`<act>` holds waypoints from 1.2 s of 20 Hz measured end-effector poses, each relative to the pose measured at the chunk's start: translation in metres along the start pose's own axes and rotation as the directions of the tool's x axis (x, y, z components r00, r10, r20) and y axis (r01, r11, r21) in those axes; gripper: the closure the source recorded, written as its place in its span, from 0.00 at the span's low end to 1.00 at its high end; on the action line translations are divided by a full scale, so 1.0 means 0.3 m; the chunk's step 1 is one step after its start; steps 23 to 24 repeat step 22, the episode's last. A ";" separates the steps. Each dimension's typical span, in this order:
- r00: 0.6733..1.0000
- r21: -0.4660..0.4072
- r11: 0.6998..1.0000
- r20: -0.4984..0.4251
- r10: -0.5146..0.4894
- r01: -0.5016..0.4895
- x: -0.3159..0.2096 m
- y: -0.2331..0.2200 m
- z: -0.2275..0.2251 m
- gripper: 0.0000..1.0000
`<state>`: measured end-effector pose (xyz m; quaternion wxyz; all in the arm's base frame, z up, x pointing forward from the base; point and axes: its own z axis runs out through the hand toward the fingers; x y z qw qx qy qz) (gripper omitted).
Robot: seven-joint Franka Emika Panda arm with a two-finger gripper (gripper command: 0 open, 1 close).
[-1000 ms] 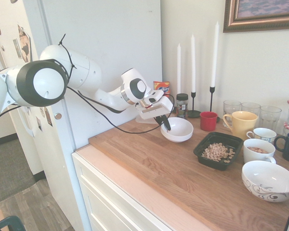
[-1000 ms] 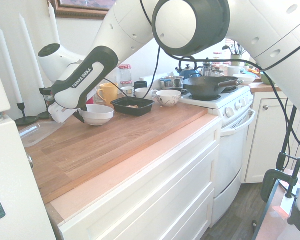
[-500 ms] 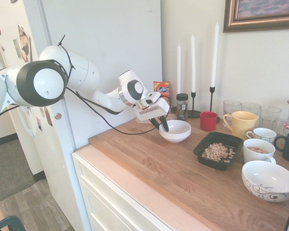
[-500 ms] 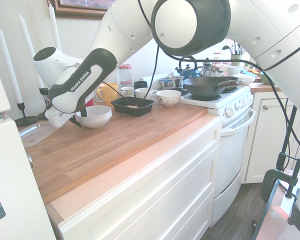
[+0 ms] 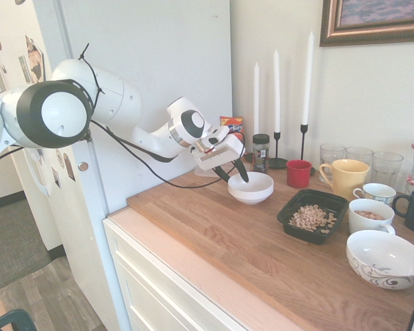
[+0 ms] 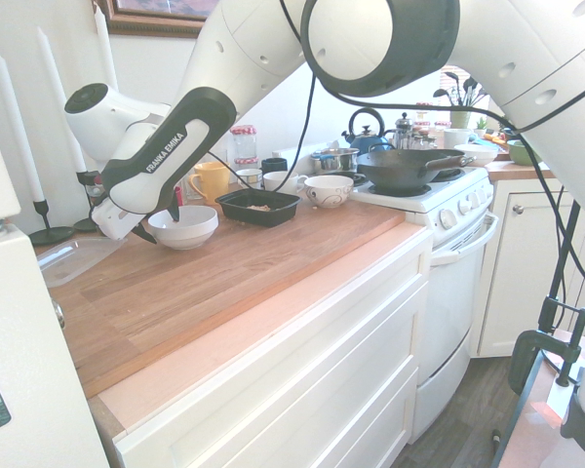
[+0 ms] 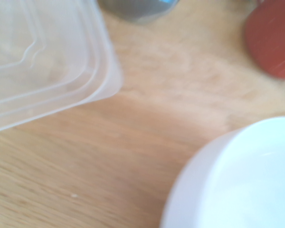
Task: Put the cereal into the box
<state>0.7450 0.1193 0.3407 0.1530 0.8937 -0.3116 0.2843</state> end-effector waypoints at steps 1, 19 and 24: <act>1.000 0.001 1.000 -0.005 0.004 -0.004 0.003 0.009 -0.021 0.00; 0.902 0.107 0.944 0.345 0.259 -0.312 0.149 0.212 -0.041 0.00; 0.890 0.108 0.937 0.365 0.273 -0.332 0.174 0.224 -0.034 0.00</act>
